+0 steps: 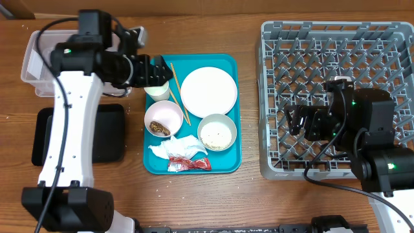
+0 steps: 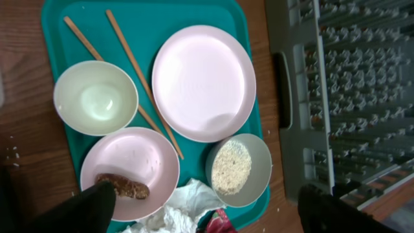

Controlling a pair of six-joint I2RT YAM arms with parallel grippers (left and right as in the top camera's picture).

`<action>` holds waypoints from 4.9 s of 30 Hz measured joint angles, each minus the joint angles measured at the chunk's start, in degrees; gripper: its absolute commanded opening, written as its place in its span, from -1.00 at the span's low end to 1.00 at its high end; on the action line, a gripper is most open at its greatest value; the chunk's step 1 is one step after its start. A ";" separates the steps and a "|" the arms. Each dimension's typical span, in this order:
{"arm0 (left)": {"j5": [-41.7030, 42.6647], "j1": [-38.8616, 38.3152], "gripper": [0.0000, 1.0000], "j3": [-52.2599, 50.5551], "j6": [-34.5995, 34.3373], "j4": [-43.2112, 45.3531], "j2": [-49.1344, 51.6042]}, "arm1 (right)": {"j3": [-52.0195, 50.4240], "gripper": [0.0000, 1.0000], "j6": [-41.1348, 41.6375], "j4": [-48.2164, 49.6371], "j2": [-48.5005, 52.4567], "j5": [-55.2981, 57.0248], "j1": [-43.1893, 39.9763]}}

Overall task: Sort waste into correct bins and load items into the dishwasher
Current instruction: 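Reach the left gripper to the white cup and grasp it, then lift the white cup and hand it to the right gripper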

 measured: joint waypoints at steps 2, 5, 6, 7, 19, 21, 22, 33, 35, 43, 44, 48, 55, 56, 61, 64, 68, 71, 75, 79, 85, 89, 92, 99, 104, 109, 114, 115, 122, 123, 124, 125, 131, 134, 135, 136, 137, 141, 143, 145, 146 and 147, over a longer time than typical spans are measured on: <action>-3.37 -2.27 0.74 0.00 -0.63 -0.81 0.22 | 0.02 1.00 -0.04 0.00 0.00 -0.39 0.00; -11.58 -6.47 0.71 0.04 -3.58 -1.40 0.22 | 0.00 1.00 0.00 0.02 0.00 -0.81 0.00; -14.45 -7.87 0.71 0.04 -4.83 -1.44 0.24 | 0.02 1.00 -0.04 0.00 0.00 -0.92 0.00; -17.09 -9.03 0.70 0.04 -5.92 -1.42 0.24 | 0.02 1.00 -0.02 0.00 0.00 -0.98 0.00; -29.35 -12.09 0.64 0.13 -11.10 3.08 6.01 | 0.00 1.00 0.00 -0.04 0.07 -1.25 0.00; -29.22 -12.09 0.62 0.13 -10.93 3.93 7.13 | 0.00 1.00 0.00 -0.07 0.42 -1.38 0.00; -29.20 -12.09 0.60 0.13 -10.88 4.44 7.50 | 0.00 1.00 0.00 -0.07 0.76 -1.42 0.00; -27.69 -12.09 -0.02 0.22 -4.94 8.85 14.64 | 0.02 0.97 0.02 -0.15 5.25 -1.42 0.00; -27.39 -12.09 -0.03 0.22 -4.57 8.85 16.59 | 0.02 0.97 -0.02 -0.15 5.25 -1.42 0.00; -27.10 -11.26 0.09 0.83 -4.85 9.31 17.57 | 0.00 0.97 -0.04 -0.17 5.25 -1.42 0.02; -27.10 -10.71 0.13 1.20 -4.96 9.33 17.57 | 0.00 0.97 0.00 -0.15 5.25 -1.44 0.00; -26.80 -7.37 0.13 2.97 -4.24 10.67 17.55 | 0.02 0.97 0.00 -0.17 5.25 -1.42 0.02; -26.69 -2.32 0.17 3.21 0.13 10.78 17.51 | 0.02 0.98 0.00 -0.17 5.25 -1.42 0.02; -26.64 -1.99 0.15 3.21 0.46 10.80 17.51 | 0.02 0.98 -0.02 -0.20 5.25 -1.42 0.00; -24.92 -1.57 0.13 3.21 2.58 10.23 17.57 | 0.02 0.98 -0.02 -0.15 5.25 -1.40 0.00; -24.00 -1.73 0.13 3.21 3.37 9.51 18.03 | 0.02 0.98 -0.02 -0.15 5.25 -1.40 0.00; -24.11 -1.73 0.12 3.23 3.93 9.05 20.31 | 0.02 0.98 -0.02 -0.17 5.25 -1.42 0.00; -25.14 -1.70 0.13 3.23 3.48 9.05 23.08 | 0.00 0.98 -0.02 -0.48 5.25 -1.40 0.00; -25.90 -1.66 -0.26 3.23 2.67 9.09 25.22 | 0.02 0.98 -0.02 -0.98 5.25 -1.40 0.00; -25.57 -1.66 -0.92 3.26 2.25 9.33 25.29 | 0.02 0.98 -0.02 -0.98 5.25 -1.38 0.00; -22.32 -1.92 -0.92 3.26 1.49 9.11 25.68 | 0.02 0.98 -0.02 -0.96 5.25 -1.40 0.00; -20.79 -1.99 -0.92 4.42 -0.02 7.52 26.05 | 0.02 0.98 0.00 -0.37 5.25 -1.44 0.00; -16.50 -1.22 -0.92 8.15 -0.72 4.35 26.08 | 0.02 0.98 0.00 1.38 5.25 -2.34 0.00; 5.14 4.02 -0.92 23.85 -1.68 -5.51 26.05 | 0.02 0.98 -0.02 8.07 5.64 -11.06 0.00; 26.38 6.29 -0.92 27.12 0.85 -12.22 26.01 | 0.00 0.98 0.04 15.69 9.05 -22.23 0.00; 40.57 4.20 -0.92 27.17 8.79 -24.79 26.01 | 0.13 0.98 0.11 26.97 14.78 -35.87 0.00; 46.18 -0.70 -0.92 27.17 13.27 -26.21 26.01 | 0.13 0.96 0.02 33.68 18.27 -46.05 0.02; 46.93 -1.97 -0.92 27.17 13.68 -26.21 26.01 | 0.13 0.95 0.00 33.97 18.56 -47.04 0.00; 49.00 -10.82 -0.92 27.17 16.24 -26.34 26.01 | 0.13 0.83 0.02 34.80 19.23 -50.80 0.79; 49.05 -11.58 -0.92 27.17 16.44 -26.32 26.01 | 0.13 0.80 0.02 35.15 19.23 -51.34 1.03; 49.05 -12.20 -0.92 27.17 16.63 -26.34 26.01 | 0.13 0.77 0.02 35.45 19.23 -51.87 1.25; 49.05 -12.52 -0.92 27.17 16.85 -26.34 26.01 | 0.13 0.74 0.00 36.09 19.23 -52.83 1.33; 50.05 -12.33 -0.92 27.17 17.64 -26.56 26.01 | 0.13 0.57 -0.04 37.97 19.34 -54.99 1.46; 50.75 -12.26 -0.92 27.17 17.44 -26.58 26.01 | 0.13 0.52 0.04 39.04 19.34 -54.97 1.46; 51.21 -12.22 -0.92 27.17 17.40 -26.60 26.01 | 0.13 0.49 0.13 39.28 19.34 -54.97 1.44; 51.89 -12.22 -0.92 27.17 17.25 -26.58 26.01 | 0.13 0.47 -0.02 39.71 19.34 -54.97 1.46; 52.59 -12.22 -0.92 27.17 17.18 -26.58 26.01 | 0.13 0.46 0.00 40.00 19.34 -54.99 1.44; 55.21 -12.22 -0.92 27.17 16.50 -26.51 26.01 | 0.13 0.46 0.02 41.29 19.34 -56.06 1.49; 55.78 -12.24 -0.92 27.17 16.15 -26.51 26.01 | 0.13 0.46 0.04 42.45 19.34 -56.43 1.49; 56.30 -12.31 -0.92 27.17 15.93 -26.51 26.01 | 0.13 0.46 0.09 43.30 19.34 -56.52 1.49; 56.46 -12.57 -0.92 27.17 15.93 -26.51 26.01 | 0.13 0.46 0.26 44.22 19.34 -56.54 1.49; 56.76 -12.72 -0.92 27.17 15.91 -26.51 26.01 | 0.13 0.47 0.48 44.81 19.34 -56.50 1.49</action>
